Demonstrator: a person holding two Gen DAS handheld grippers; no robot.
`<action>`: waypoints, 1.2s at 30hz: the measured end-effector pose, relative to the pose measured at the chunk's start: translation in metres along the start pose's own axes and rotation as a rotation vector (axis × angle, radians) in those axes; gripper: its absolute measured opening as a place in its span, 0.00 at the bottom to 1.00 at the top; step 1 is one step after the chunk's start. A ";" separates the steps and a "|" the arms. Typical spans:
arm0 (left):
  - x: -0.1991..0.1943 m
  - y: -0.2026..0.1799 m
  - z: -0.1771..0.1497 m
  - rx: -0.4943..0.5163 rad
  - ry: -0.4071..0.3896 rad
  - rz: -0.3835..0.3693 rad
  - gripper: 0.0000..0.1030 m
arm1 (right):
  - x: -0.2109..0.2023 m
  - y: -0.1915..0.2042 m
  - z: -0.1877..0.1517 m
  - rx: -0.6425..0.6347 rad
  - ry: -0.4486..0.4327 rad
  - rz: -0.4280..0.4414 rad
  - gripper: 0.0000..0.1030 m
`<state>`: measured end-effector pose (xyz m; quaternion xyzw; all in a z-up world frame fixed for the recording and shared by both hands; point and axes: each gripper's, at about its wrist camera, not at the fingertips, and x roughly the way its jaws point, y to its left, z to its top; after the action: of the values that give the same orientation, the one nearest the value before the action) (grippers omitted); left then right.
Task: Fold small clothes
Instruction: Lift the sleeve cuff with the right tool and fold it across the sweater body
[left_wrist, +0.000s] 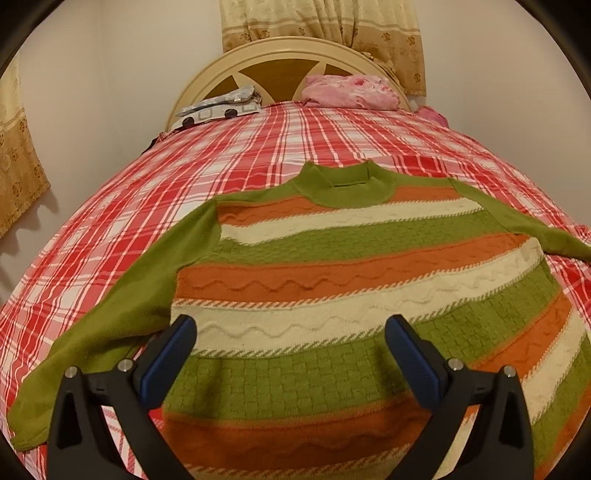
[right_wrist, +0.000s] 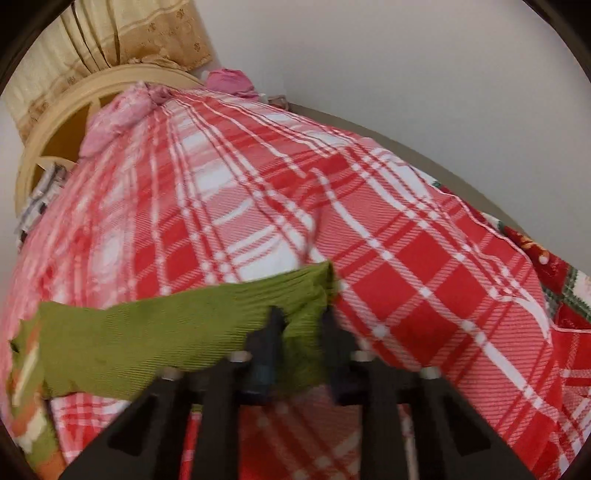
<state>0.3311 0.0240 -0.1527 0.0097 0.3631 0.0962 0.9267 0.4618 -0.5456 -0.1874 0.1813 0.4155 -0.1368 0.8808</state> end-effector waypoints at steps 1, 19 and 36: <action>-0.003 0.002 0.000 -0.003 -0.002 -0.001 1.00 | -0.005 0.004 0.001 -0.008 -0.010 0.006 0.08; -0.043 0.038 -0.004 -0.087 -0.037 -0.013 1.00 | -0.101 0.140 0.019 -0.241 -0.182 0.156 0.06; -0.066 0.093 -0.016 -0.180 -0.074 -0.006 1.00 | -0.192 0.297 0.014 -0.461 -0.310 0.324 0.06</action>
<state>0.2569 0.1024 -0.1116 -0.0708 0.3185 0.1253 0.9370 0.4686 -0.2681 0.0320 0.0179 0.2619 0.0769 0.9619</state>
